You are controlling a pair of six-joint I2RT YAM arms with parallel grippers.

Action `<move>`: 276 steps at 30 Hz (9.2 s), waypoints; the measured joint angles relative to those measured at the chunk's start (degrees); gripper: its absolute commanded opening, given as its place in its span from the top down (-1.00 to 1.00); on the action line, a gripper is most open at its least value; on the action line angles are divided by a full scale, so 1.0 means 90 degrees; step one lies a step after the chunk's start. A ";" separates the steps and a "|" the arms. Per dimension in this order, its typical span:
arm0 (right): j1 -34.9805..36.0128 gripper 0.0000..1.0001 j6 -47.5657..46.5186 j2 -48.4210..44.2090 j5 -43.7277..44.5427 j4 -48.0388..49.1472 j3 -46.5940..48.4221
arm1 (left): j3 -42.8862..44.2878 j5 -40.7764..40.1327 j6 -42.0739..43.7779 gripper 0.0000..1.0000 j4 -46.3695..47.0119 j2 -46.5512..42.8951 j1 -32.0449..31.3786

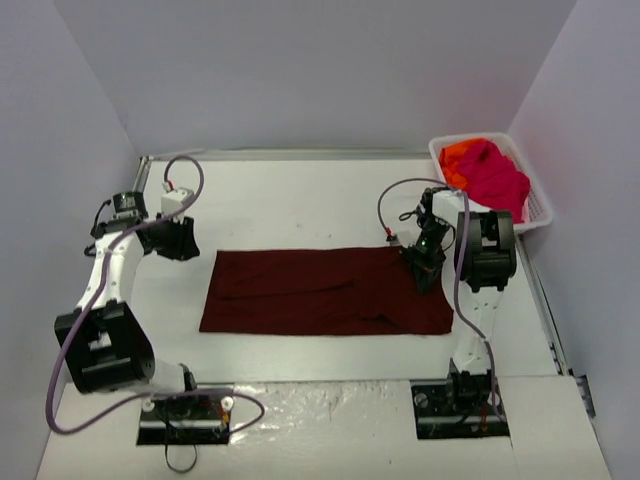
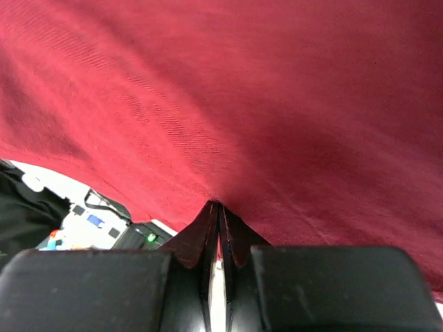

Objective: Fold and stack the t-shirts
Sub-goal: Rotate the tshirt 90 degrees, then grab the bottom of the folded rectangular tshirt with both arms

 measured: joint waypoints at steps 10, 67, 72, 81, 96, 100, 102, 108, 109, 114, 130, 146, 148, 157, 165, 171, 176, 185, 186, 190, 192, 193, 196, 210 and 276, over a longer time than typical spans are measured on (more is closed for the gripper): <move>0.0508 1.00 0.0578 0.3330 0.0277 -0.0731 0.7111 | -0.0022 -0.0440 -0.0061 0.40 0.0100 -0.0401 0.0202; 0.5530 1.00 0.0911 0.1197 -0.0673 0.3138 0.3145 | -0.0753 -0.1294 -0.0629 0.41 0.1022 -0.0928 0.0192; 0.5741 1.00 0.0964 0.1188 -0.0765 0.3177 0.2919 | -0.0760 -0.1287 -0.0627 0.41 0.1025 -0.0942 0.0192; 0.5625 1.00 0.1069 0.0410 -0.0974 0.3740 0.1515 | -0.0760 -0.1260 -0.0629 0.40 0.1022 -0.0945 0.0192; 0.4393 1.00 0.1020 -0.0165 -0.1248 0.2941 0.0568 | -0.0760 -0.1115 -0.0629 0.40 0.1022 -0.0945 0.0192; 0.3813 1.00 0.0920 -0.0104 -0.1093 0.2567 0.0687 | -0.0760 -0.1078 -0.0629 0.40 0.1020 -0.0942 0.0192; 0.3636 1.00 0.0877 -0.0027 -0.1008 0.2387 0.0823 | -0.0760 -0.1069 -0.0629 0.40 0.1020 -0.0940 0.0192; 0.3439 1.00 0.0716 0.0318 -0.0682 0.1834 0.1423 | -0.0760 -0.1027 -0.0629 0.40 0.1018 -0.0925 0.0189; 0.3415 1.00 0.0699 0.0384 -0.0641 0.1736 0.1540 | -0.0760 -0.1025 -0.0631 0.40 0.1018 -0.0918 0.0168; 0.3196 1.00 0.0641 0.0719 -0.0415 0.1375 0.2123 | -0.0760 -0.1001 -0.0629 0.39 0.1018 -0.0828 0.0104; 0.2839 0.75 0.0454 0.1236 -0.0010 0.1107 0.3196 | -0.0758 -0.1207 -0.0576 0.34 0.1008 -0.0658 -0.0559; 0.2764 -0.11 0.0272 -0.3249 0.0206 0.1370 0.1520 | -0.0401 -0.1042 -0.0148 0.05 0.0529 -0.0916 -0.1195; 0.2611 -0.06 0.0308 -0.3959 0.0406 0.1608 0.0444 | -0.0296 -0.1013 0.0024 0.05 0.0340 -0.0918 -0.1588; 0.1027 -0.04 0.0610 -0.3655 0.0085 0.2603 -0.2278 | -0.0925 -0.2373 0.0420 0.14 0.0673 -0.1117 -0.4962; 0.0083 -0.06 0.0811 -0.3665 -0.0294 0.3305 -0.2305 | -0.1863 -0.3689 0.0571 0.13 0.1557 -0.0804 -0.6494; -0.0036 -0.07 0.0935 -0.3344 -0.0289 0.3487 -0.2351 | -0.1904 -0.3730 0.0566 0.13 0.1775 -0.0114 -0.6657; -0.0036 -0.07 0.0993 -0.2999 -0.0189 0.3541 -0.2382 | -0.1919 -0.3752 0.0566 0.14 0.2028 -0.0102 -0.6849; -0.0141 -0.08 0.1073 -0.2885 -0.0075 0.3594 -0.2392 | -0.1919 -0.3531 0.0520 0.13 0.2205 -0.0090 -0.7266; -0.0163 -0.08 0.1073 -0.2885 -0.0066 0.3599 -0.2392 | -0.1916 -0.3529 0.0520 0.14 0.2227 -0.0066 -0.7310; -0.0172 -0.08 0.1071 -0.2885 -0.0056 0.3631 -0.2397 | -0.1887 -0.3548 0.0520 0.22 0.2310 0.0386 -0.7441; -0.0172 -0.08 0.1071 -0.2885 -0.0053 0.3631 -0.2397 | -0.1795 -0.3560 0.0532 0.31 0.2271 0.0741 -0.7478; -0.0172 -0.08 0.1071 -0.2885 -0.0046 0.3633 -0.2399 | -0.1676 -0.3585 0.0522 0.32 0.2276 0.0784 -0.7507; -0.0172 -0.08 0.1071 -0.2885 -0.0034 0.3633 -0.2399 | -0.1566 -0.3606 0.0522 0.36 0.2278 0.0942 -0.7553; -0.0172 -0.08 0.1069 -0.2924 -0.0068 0.3623 -0.2424 | -0.1549 -0.3699 0.0493 0.95 0.2123 0.1015 -0.7594; -0.0172 -0.57 0.0095 -0.4357 -0.1202 0.3645 -0.2956 | -0.1205 -0.3291 0.0976 0.95 0.1841 0.1263 -0.7072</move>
